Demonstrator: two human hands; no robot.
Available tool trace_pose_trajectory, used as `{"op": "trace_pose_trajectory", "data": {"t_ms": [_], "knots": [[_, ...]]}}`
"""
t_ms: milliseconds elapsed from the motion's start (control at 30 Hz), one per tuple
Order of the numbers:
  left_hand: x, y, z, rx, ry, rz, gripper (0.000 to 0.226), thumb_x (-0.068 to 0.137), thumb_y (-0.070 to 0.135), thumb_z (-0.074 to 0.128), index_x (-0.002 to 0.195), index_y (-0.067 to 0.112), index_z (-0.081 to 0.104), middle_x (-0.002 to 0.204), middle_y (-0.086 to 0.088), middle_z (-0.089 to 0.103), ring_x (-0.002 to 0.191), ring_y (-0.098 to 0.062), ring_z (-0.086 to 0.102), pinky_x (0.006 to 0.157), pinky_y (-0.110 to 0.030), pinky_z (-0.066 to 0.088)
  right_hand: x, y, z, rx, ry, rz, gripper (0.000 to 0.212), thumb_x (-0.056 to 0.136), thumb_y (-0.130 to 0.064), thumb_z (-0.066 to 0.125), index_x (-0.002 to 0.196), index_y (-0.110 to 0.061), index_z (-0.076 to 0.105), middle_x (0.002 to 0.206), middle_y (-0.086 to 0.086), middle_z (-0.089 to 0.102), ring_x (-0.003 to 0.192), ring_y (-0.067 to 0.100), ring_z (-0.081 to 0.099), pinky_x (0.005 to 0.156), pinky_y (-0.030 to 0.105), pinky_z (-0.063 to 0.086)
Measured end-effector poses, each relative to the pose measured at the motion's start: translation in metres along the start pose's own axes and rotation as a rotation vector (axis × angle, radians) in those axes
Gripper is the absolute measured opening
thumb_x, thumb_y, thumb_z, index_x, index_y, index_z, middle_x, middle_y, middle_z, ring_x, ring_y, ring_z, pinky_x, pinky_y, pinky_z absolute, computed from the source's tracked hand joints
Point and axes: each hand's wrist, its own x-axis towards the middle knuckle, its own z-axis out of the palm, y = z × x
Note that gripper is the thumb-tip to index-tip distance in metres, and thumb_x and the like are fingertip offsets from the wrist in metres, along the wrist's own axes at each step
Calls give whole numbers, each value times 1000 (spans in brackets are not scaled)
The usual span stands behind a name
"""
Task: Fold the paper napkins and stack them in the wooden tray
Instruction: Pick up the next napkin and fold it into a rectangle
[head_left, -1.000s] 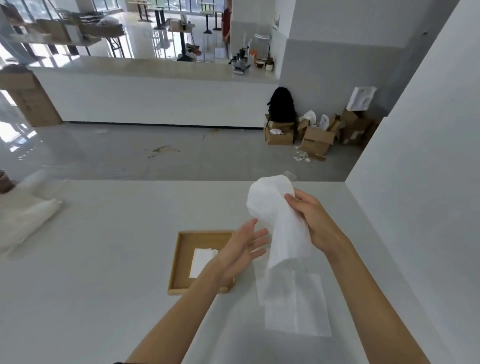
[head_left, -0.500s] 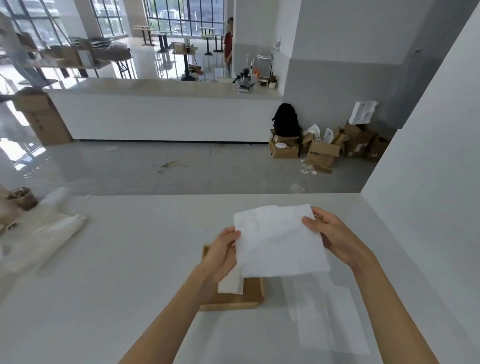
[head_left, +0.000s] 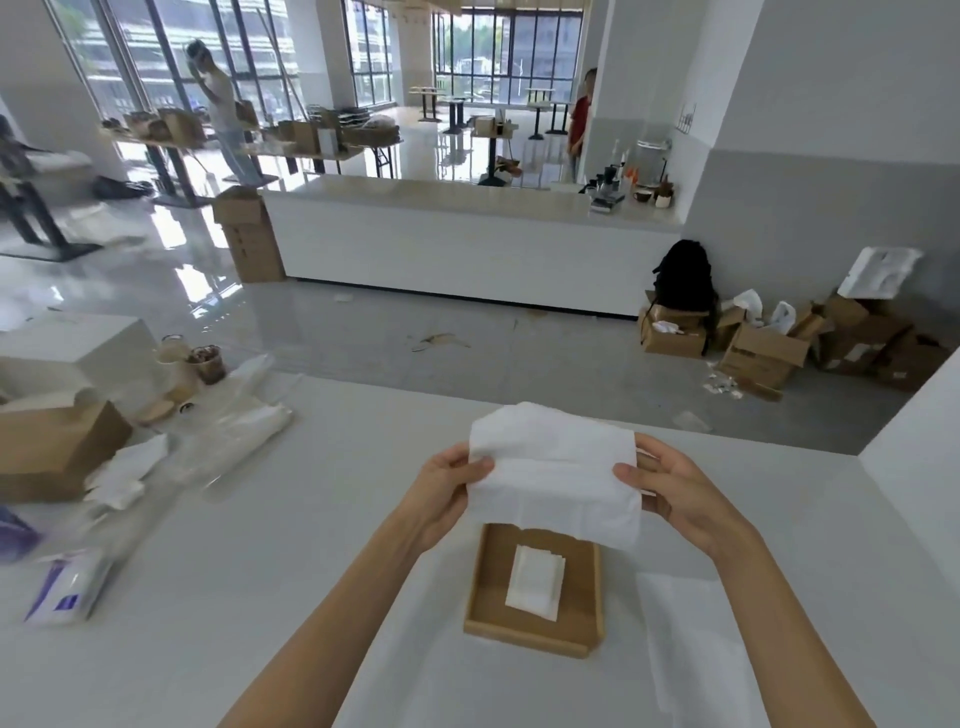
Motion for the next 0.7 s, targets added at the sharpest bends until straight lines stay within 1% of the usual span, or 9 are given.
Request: {"op": "trace_pose_trajectory", "data": {"t_ms": [100, 167, 233, 300, 400, 500, 600, 633, 700], "knots": [[2, 6, 2, 25, 18, 76, 30, 95, -2, 59, 125, -5, 63, 127, -17, 69, 118, -34, 66, 102, -47, 52, 1, -5, 1, 25, 27, -65, 31, 93, -7, 67, 121, -19, 67, 115, 0, 76, 104, 21, 73, 81, 31, 59], [4, 9, 10, 48, 12, 118, 22, 96, -6, 55, 111, -2, 71, 118, -14, 73, 111, -31, 68, 94, -39, 57, -1, -8, -4, 65, 88, -116, 23, 94, -4, 63, 112, -16, 73, 108, 1, 77, 100, 22, 73, 78, 29, 58], [7, 11, 21, 70, -18, 174, 32, 95, -11, 50, 90, 4, 77, 109, -10, 76, 104, -26, 70, 86, -31, 58, -5, -10, -11, 88, 164, -166, 26, 95, 3, 58, 100, -15, 76, 97, 0, 78, 93, 20, 72, 75, 25, 58], [8, 14, 35, 101, -58, 233, 40, 95, -14, 48, 80, 7, 79, 102, -7, 77, 98, -21, 71, 81, -27, 56, -9, -14, -18, 62, 246, -218, 37, 94, 10, 54, 91, -18, 77, 90, -4, 79, 88, 15, 73, 74, 23, 58], [13, 19, 51, 163, -82, 350, 33, 92, -18, 48, 81, -3, 75, 98, -7, 77, 96, -21, 72, 83, -29, 56, -15, -20, -31, -67, 351, -320, 36, 93, 13, 52, 90, -13, 77, 82, -14, 78, 81, 2, 72, 75, 22, 58], [18, 24, 64, 239, -107, 450, 19, 87, -24, 46, 89, -21, 65, 105, -11, 73, 102, -23, 70, 88, -31, 55, -22, -24, -44, -165, 421, -463, 36, 89, 21, 49, 107, 0, 72, 76, -24, 75, 76, -4, 71, 71, 17, 58], [15, 36, 78, 271, -149, 485, 45, 81, -29, 39, 66, -2, 71, 100, -1, 73, 94, -19, 68, 75, -25, 52, -27, -31, -54, -225, 425, -607, 33, 84, 28, 48, 98, 11, 73, 80, -26, 75, 80, -4, 71, 73, 16, 57], [15, 39, 82, 281, -173, 492, 57, 79, -29, 35, 57, 10, 70, 99, 1, 73, 93, -20, 66, 72, -25, 51, -29, -33, -57, -233, 399, -645, 35, 82, 30, 46, 88, 10, 74, 84, -23, 76, 83, -1, 71, 76, 18, 57], [15, 46, 89, 303, -206, 507, 63, 78, -28, 33, 52, 18, 68, 99, 1, 72, 93, -23, 64, 72, -29, 50, -33, -39, -60, -230, 331, -680, 51, 79, 33, 42, 69, -4, 75, 94, -14, 78, 92, 8, 72, 80, 24, 57]]}}
